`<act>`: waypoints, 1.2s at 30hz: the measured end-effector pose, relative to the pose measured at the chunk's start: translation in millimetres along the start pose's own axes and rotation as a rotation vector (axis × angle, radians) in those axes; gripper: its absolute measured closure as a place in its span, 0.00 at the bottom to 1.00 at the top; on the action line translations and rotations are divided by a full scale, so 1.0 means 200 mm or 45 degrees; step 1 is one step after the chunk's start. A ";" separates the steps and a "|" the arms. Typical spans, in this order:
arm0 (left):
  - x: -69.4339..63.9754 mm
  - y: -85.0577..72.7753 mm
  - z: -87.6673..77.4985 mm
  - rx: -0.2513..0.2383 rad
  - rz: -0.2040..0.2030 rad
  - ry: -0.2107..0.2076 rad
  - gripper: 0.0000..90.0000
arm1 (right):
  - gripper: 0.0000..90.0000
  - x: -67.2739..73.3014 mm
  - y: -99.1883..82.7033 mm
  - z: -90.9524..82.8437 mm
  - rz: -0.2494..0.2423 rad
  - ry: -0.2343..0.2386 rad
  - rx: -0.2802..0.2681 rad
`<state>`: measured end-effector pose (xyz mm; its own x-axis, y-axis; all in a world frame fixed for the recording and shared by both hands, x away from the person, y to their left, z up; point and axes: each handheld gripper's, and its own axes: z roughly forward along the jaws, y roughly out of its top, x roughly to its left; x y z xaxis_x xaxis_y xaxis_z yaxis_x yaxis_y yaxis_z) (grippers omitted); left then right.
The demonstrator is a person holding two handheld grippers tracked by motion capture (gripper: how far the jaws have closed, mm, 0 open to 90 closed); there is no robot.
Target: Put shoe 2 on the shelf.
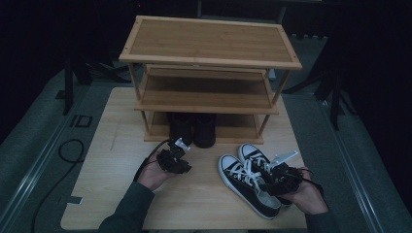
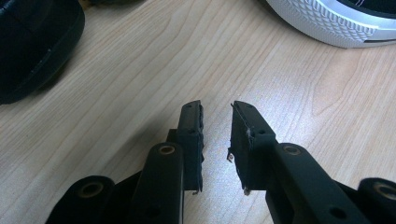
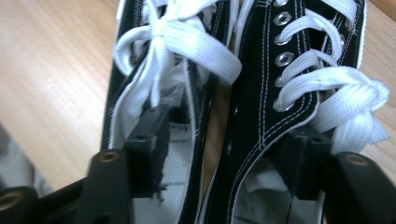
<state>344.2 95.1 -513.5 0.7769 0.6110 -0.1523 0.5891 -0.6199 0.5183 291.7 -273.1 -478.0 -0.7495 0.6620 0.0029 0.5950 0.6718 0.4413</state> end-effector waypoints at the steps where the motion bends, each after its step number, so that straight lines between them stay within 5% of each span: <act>1: 0.00 0.00 0.00 0.000 0.003 0.002 0.82 | 0.57 -0.01 0.00 0.01 0.017 -0.024 -0.002; 12: 0.00 0.00 0.00 -0.001 -0.001 -0.003 0.82 | 0.65 0.00 0.04 0.11 0.004 -0.084 0.046; 16: 0.00 0.00 0.00 -0.003 0.001 -0.004 0.82 | 0.77 -0.01 0.05 0.10 0.022 -0.057 0.048; 23: 0.00 0.00 0.00 0.001 -0.001 -0.004 0.82 | 0.93 -0.01 0.06 0.10 -0.032 -0.047 0.063; 31: 0.02 -0.02 -0.01 0.009 -0.001 0.001 0.82 | 0.95 -0.05 0.07 0.10 -0.081 -0.030 0.045; 36: 0.02 -0.02 -0.01 0.006 -0.006 0.002 0.82 | 0.95 -0.12 0.06 0.10 -0.125 0.059 0.011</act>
<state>344.5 101.2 -514.5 0.7736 0.6148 -0.1534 0.5939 -0.6191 0.5138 323.0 -274.7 -490.0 -0.8169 0.5768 0.0014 0.5201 0.7355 0.4341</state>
